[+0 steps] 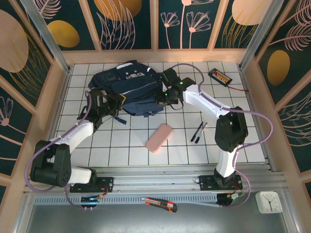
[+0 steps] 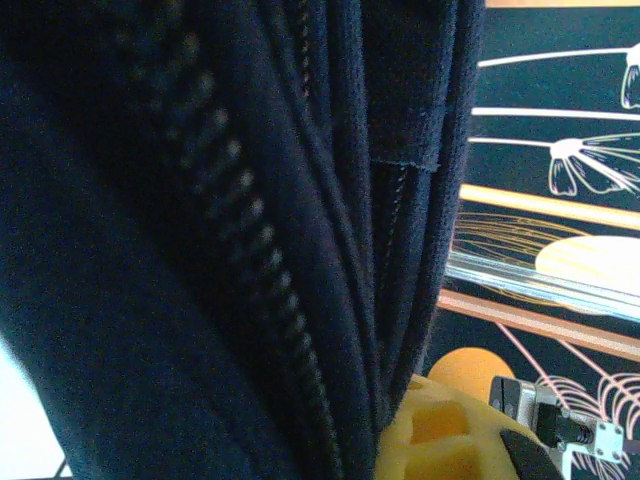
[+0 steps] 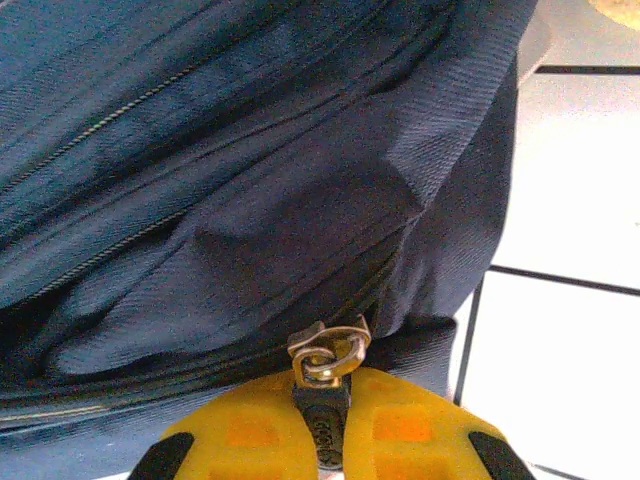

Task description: Pack the student bag

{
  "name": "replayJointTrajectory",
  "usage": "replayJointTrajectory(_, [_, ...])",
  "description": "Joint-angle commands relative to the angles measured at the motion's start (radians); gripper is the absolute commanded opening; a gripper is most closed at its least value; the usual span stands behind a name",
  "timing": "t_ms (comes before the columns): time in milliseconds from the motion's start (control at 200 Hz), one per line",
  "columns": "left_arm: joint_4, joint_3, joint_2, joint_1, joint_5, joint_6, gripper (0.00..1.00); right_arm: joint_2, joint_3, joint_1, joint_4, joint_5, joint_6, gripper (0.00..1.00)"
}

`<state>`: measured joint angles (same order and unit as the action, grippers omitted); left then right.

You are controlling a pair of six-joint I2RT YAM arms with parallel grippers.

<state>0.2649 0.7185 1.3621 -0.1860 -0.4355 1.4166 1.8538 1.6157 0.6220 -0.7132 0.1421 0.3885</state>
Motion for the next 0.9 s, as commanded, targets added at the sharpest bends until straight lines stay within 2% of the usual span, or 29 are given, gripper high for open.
replayJointTrajectory(0, [0.053,0.016,-0.053,0.08,0.005,-0.076,0.0,0.001,0.011,-0.068,0.021,-0.09,-0.087,0.0])
replayJointTrajectory(90, [0.008,0.064,-0.019,0.105,-0.012,-0.135,0.0,0.004,0.035,-0.025,0.065,-0.01,-0.116,0.0])
replayJointTrajectory(105, [-0.002,0.075,-0.013,0.107,-0.013,-0.144,0.06,0.006,0.039,-0.014,0.07,0.0,-0.117,0.0])
replayJointTrajectory(145, [-0.029,0.1,0.0,0.109,-0.013,-0.165,0.28,0.011,0.052,0.016,0.086,0.03,-0.113,0.0])
replayJointTrajectory(175, [-0.052,0.115,0.003,0.109,-0.01,-0.176,0.48,0.016,0.062,0.034,0.098,0.055,-0.105,0.0])
replayJointTrajectory(205, [-0.068,0.123,0.003,0.109,-0.007,-0.181,0.64,0.019,0.066,0.053,0.113,0.077,-0.09,0.0])
replayJointTrajectory(225, [-0.074,0.126,0.002,0.109,-0.005,-0.185,0.77,0.022,0.067,0.063,0.126,0.091,-0.078,0.0])
replayJointTrajectory(235, [-0.078,0.125,0.0,0.109,-0.004,-0.186,0.91,0.022,0.066,0.066,0.132,0.099,-0.069,0.0])
replayJointTrajectory(250, [-0.087,0.125,-0.005,0.109,-0.003,-0.185,0.98,0.022,0.066,0.072,0.143,0.11,-0.057,0.0])
replayJointTrajectory(360, [-0.162,0.089,-0.06,0.109,0.012,-0.181,0.99,0.04,0.078,0.113,0.205,0.181,0.004,0.0])
replayJointTrajectory(495, [-0.263,-0.003,-0.196,0.109,0.028,-0.157,0.99,0.097,0.19,0.158,0.184,0.225,0.002,0.0])
replayJointTrajectory(716, [-0.322,-0.128,-0.402,0.108,0.016,-0.029,0.99,0.182,0.327,0.218,0.151,0.292,-0.006,0.0])
replayJointTrajectory(896, [-0.286,-0.168,-0.44,0.108,0.003,0.05,0.99,0.229,0.368,0.253,0.157,0.329,-0.003,0.0])
